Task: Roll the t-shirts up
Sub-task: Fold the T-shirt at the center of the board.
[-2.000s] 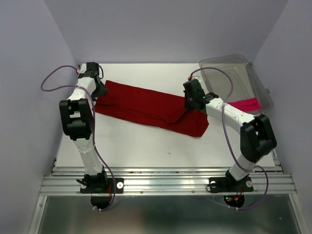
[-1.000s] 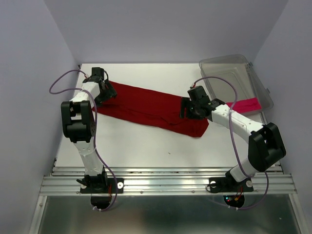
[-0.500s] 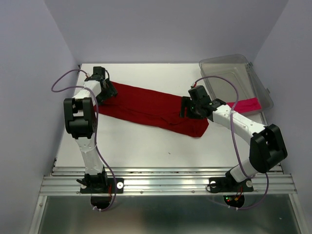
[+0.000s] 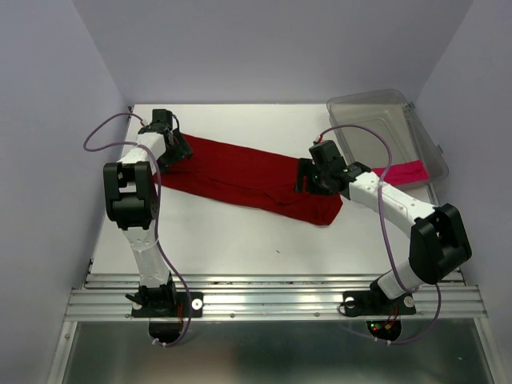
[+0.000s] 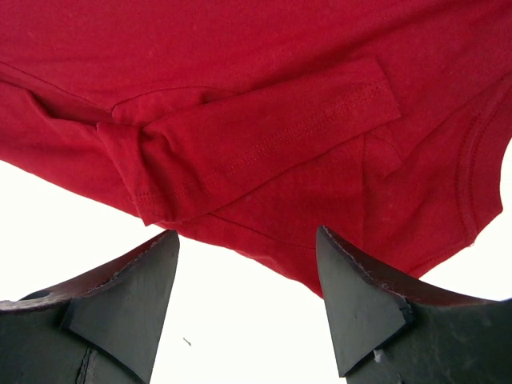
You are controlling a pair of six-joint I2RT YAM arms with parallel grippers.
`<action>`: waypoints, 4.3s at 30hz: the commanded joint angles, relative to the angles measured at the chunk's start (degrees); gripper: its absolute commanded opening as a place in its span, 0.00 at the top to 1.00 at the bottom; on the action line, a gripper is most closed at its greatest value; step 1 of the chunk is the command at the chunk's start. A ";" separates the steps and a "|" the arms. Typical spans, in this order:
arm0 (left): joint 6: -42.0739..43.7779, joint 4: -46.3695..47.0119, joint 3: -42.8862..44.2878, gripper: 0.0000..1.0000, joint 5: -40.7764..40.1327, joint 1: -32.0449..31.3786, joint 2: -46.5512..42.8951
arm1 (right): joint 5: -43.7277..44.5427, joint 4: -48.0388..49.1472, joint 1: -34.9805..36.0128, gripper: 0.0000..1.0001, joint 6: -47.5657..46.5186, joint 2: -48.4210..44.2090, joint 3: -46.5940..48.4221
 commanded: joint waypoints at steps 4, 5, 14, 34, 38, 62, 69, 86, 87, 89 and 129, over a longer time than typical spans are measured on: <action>1.31 0.00 -2.31 0.14 1.29 -0.29 -4.28 | 0.99 0.74 0.06 0.25 0.26 -1.35 0.02; 1.23 0.18 -2.48 0.14 1.90 -0.20 -4.10 | 1.07 0.74 0.06 0.25 0.26 -1.44 -0.07; 0.53 1.67 -3.54 0.14 1.99 -0.29 -2.87 | 0.99 0.74 0.06 0.25 0.43 -1.53 -0.42; 1.31 -3.15 13.76 0.16 -1.00 -0.29 6.26 | -0.94 0.65 0.58 0.25 0.69 -1.70 -0.86; 1.32 -3.17 13.43 0.16 -1.17 -0.29 4.79 | -3.05 2.50 1.11 0.25 1.49 -1.00 -2.18; 2.98 -3.25 6.66 0.16 -0.21 -0.73 -5.24 | 3.19 5.31 10.52 0.39 -8.53 13.50 7.75; 3.42 -2.90 5.78 0.17 0.14 -0.82 -5.33 | 6.87 6.28 10.52 0.69 -6.08 14.73 9.59; 4.30 -2.46 4.37 0.17 0.94 -0.73 -4.54 | 15.57 7.77 10.52 0.99 -10.90 21.49 20.75; 4.39 -2.46 4.20 0.17 1.20 -0.73 -4.54 | 16.62 7.78 10.52 0.99 -12.12 23.07 21.72; 4.65 -2.46 3.85 0.17 1.38 -0.73 -4.45 | 17.94 7.78 10.52 0.95 -13.19 24.66 24.43; 3.86 -1.93 2.52 0.17 2.87 -3.28 -3.66 | 8.54 9.89 4.89 0.34 -38.33 16.57 8.72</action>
